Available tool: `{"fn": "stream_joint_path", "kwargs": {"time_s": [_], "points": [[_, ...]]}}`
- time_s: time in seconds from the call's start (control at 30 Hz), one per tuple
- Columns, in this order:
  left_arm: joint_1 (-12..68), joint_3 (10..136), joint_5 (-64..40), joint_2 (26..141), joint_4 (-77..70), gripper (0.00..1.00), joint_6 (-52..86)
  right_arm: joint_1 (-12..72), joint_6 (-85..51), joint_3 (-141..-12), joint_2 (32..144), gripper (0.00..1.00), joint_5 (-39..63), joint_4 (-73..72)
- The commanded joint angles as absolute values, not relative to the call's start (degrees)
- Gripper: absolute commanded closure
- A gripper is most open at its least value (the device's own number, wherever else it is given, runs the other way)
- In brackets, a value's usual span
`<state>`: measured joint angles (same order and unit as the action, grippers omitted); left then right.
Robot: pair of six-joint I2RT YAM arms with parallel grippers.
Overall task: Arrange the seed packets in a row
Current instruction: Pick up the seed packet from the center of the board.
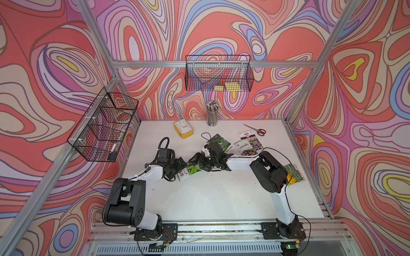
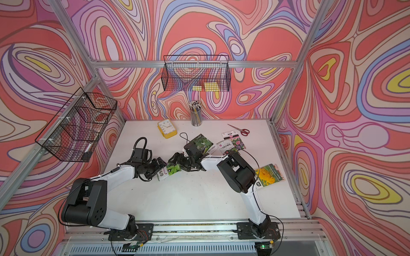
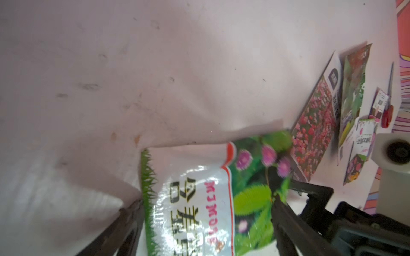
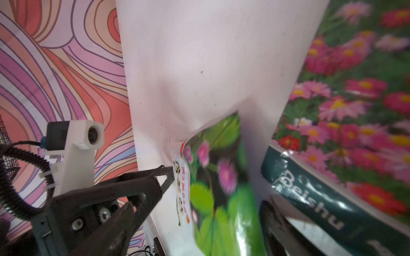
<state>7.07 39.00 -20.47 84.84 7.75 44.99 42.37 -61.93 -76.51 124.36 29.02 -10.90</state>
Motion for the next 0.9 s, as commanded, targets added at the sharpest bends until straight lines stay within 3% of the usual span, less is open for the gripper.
{"fn": "stream_joint_path", "kwargs": {"time_s": [0.0,0.13,0.23,0.33,0.43,0.5,0.53,0.73,0.87], "points": [[8.4,36.2,-28.1,84.2,7.0,0.20,48.2,42.6,-66.1,-74.6,128.3,0.12,30.2,-11.3],[8.5,35.7,-30.0,80.7,8.9,0.41,47.7,41.8,-70.3,-71.6,127.8,0.18,30.7,-17.1],[8.5,36.0,-28.6,78.4,11.0,0.55,47.0,40.7,-72.4,-68.9,126.7,0.32,31.5,-21.5],[8.5,36.3,-28.2,78.0,11.5,0.57,47.5,40.1,-73.1,-67.3,125.6,0.54,33.0,-23.7],[8.5,37.2,-28.0,78.2,12.4,0.54,46.8,40.1,-70.3,-66.9,123.8,0.71,33.9,-22.3],[8.5,38.6,-27.7,78.1,14.1,0.46,45.5,40.1,-67.1,-67.5,122.9,0.86,34.8,-19.4],[8.5,40.2,-26.4,78.3,17.3,0.41,44.4,39.9,-64.5,-68.6,122.7,0.99,35.8,-17.0],[8.5,52.9,-20.1,80.6,33.4,0.18,33.6,34.9,-47.0,-73.1,123.2,1.00,51.7,-6.4],[8.5,58.0,-30.0,81.6,32.7,0.14,25.1,31.4,-35.0,-74.9,122.9,1.00,63.1,-0.1]]}}
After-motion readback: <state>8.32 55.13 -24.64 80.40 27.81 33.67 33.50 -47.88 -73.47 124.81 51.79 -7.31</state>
